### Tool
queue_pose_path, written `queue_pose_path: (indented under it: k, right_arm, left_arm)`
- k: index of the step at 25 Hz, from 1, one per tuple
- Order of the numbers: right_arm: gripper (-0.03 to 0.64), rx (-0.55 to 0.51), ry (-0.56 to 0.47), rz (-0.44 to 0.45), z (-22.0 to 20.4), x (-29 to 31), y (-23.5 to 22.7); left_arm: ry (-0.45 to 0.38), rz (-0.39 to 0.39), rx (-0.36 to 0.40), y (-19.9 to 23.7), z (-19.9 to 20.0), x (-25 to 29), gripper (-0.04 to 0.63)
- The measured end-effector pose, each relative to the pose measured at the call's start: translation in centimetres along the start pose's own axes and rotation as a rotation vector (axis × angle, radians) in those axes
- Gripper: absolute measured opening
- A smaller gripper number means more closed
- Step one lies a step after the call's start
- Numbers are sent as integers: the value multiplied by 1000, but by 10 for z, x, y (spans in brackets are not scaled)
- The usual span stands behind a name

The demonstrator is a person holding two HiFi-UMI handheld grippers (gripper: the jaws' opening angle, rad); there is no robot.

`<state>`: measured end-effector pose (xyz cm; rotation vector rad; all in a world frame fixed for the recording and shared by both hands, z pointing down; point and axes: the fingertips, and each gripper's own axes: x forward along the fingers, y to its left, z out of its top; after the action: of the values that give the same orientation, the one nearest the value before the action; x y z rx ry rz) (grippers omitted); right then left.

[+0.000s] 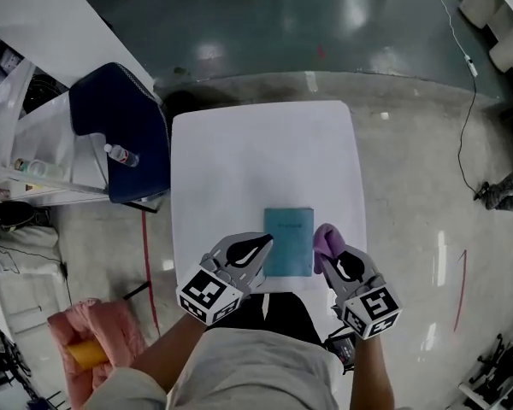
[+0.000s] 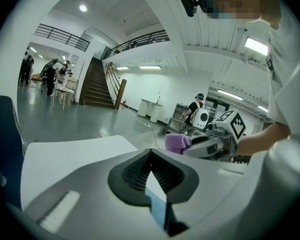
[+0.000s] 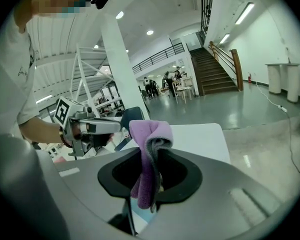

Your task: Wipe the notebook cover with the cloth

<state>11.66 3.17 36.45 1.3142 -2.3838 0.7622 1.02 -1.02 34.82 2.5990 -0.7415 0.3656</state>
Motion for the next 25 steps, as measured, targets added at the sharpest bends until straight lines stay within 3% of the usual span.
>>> queue_pose_path:
  k: [8, 16, 25]
  right_arm:
    - [104, 18, 49, -10, -35, 23, -15]
    - [104, -6, 112, -36, -63, 45, -31]
    - [104, -105, 177, -53, -74, 66, -52]
  left_arm:
    - [32, 12, -59, 20, -40, 18, 0]
    - [53, 21, -69, 38, -69, 32, 0]
    - [64, 32, -85, 53, -90, 44, 0]
